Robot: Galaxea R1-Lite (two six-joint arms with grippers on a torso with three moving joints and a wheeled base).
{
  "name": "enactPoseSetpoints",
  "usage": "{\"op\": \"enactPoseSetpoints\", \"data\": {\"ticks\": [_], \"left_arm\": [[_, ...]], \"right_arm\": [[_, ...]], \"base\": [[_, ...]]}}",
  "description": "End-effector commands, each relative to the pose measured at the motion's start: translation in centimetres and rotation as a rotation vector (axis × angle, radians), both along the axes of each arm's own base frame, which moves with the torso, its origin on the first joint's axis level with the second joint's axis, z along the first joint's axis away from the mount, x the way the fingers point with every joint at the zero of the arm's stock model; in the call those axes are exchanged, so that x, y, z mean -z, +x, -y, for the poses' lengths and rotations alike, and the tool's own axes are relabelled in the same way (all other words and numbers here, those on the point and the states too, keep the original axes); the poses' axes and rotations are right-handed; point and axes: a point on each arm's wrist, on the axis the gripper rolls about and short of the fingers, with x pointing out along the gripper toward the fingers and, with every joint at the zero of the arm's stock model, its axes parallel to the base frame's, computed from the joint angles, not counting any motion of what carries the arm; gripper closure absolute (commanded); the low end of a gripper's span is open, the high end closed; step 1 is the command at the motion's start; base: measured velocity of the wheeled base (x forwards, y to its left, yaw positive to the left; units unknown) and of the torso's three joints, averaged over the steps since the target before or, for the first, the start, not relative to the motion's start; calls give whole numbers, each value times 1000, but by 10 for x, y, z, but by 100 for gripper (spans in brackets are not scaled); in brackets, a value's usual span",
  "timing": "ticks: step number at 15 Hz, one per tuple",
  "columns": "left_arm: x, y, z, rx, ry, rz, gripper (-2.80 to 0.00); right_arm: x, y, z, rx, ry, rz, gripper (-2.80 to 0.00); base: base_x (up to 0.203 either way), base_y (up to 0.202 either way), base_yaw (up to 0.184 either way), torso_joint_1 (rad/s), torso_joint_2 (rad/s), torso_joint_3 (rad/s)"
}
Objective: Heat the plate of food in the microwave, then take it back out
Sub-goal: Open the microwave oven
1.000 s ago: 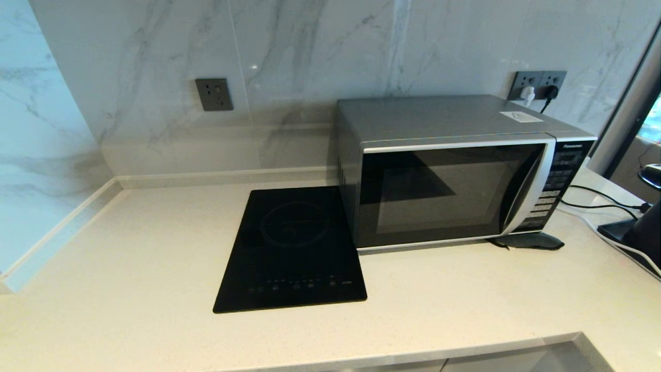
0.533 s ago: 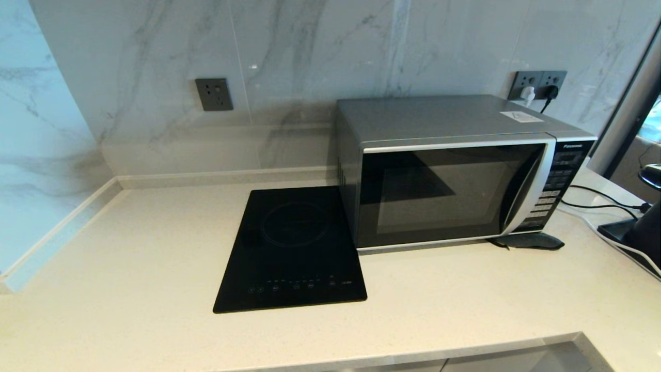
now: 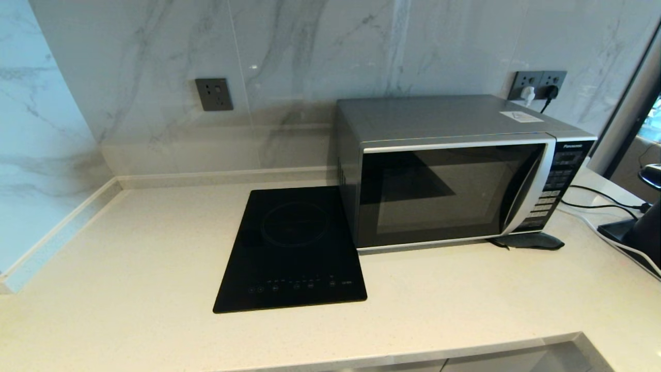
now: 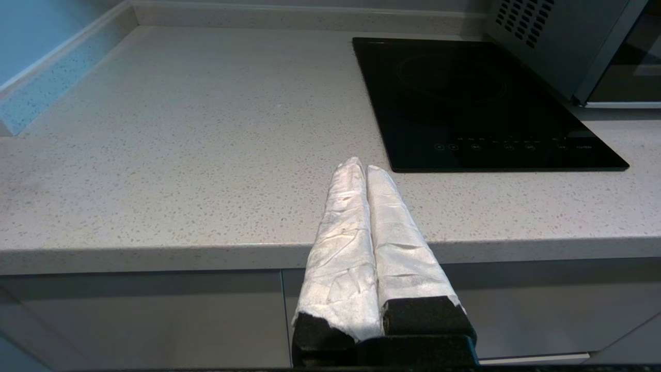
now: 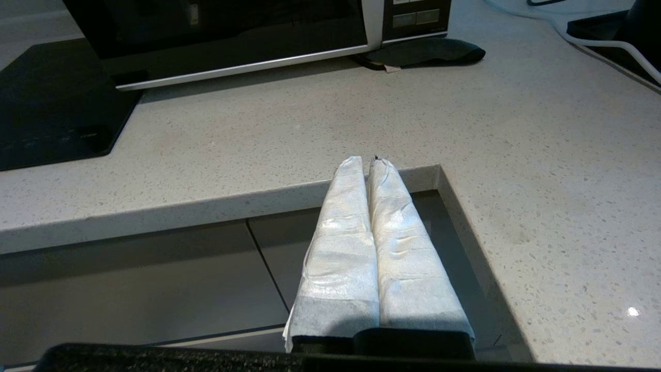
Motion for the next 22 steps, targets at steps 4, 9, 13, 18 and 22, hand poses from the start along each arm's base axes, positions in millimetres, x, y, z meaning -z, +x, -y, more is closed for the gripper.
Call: {"op": "enactPoseSetpoints", "data": {"ticks": [4,9,13,18,22], "left_arm": [[0,0,0,-1,-1,-1,0],[0,0,0,-1,-1,-1,0],[0,0,0,-1,-1,-1,0],[0,0,0,-1,-1,-1,0],[0,0,0,-1,-1,-1,0]], "right_arm": [[0,0,0,1,3,-4,0],[0,0,0,1,3,-4,0],[0,0,0,1,3,-4,0],[0,0,0,1,3,-4,0],[0,0,0,1,3,-4,0]], "base": [[0,0,0,0,0,0],[0,0,0,0,0,0],[0,0,0,0,0,0],[0,0,0,0,0,0],[0,0,0,0,0,0]]}}
